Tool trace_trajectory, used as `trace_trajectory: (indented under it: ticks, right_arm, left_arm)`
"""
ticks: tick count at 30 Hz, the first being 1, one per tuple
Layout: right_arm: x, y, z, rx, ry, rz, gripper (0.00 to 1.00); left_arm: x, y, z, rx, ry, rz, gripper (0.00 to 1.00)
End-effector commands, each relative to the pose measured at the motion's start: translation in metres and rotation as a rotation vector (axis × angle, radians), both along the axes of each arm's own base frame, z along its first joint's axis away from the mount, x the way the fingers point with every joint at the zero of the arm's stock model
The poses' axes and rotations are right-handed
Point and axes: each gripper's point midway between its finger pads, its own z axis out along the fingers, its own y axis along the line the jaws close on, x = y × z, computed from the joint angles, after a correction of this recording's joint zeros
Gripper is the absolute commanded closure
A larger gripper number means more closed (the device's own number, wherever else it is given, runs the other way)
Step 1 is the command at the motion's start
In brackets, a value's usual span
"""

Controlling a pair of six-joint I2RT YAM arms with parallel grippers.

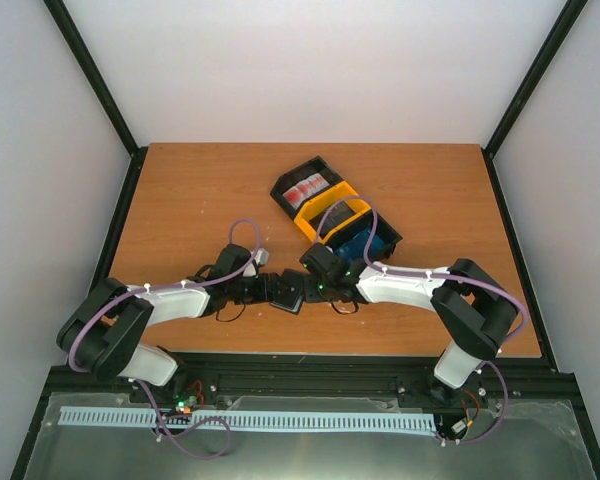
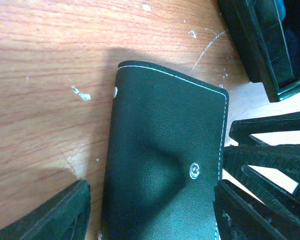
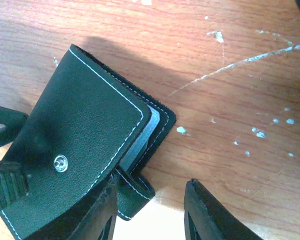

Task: Put the credit cards into the card holder
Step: Close the card holder at the center of the board.

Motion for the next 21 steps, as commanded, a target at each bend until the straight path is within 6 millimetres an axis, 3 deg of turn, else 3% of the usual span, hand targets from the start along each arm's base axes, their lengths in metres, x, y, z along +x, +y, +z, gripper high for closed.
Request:
trace_trajectory:
  ticks: [1, 11, 21]
  right_arm:
    - [0.002, 0.011, 0.006, -0.008, -0.054, 0.12, 0.61]
    - [-0.012, 0.025, -0.01, -0.124, -0.075, 0.334, 0.56]
    - [0.0, 0.018, -0.02, -0.283, -0.147, 0.283, 0.56]
  left_arm:
    - [0.001, 0.008, -0.006, 0.08, -0.007, -0.002, 0.32]
    - [-0.001, 0.016, -0.016, 0.134, 0.026, 0.013, 0.4]
    - [-0.008, 0.024, -0.026, 0.165, 0.061, 0.028, 0.45]
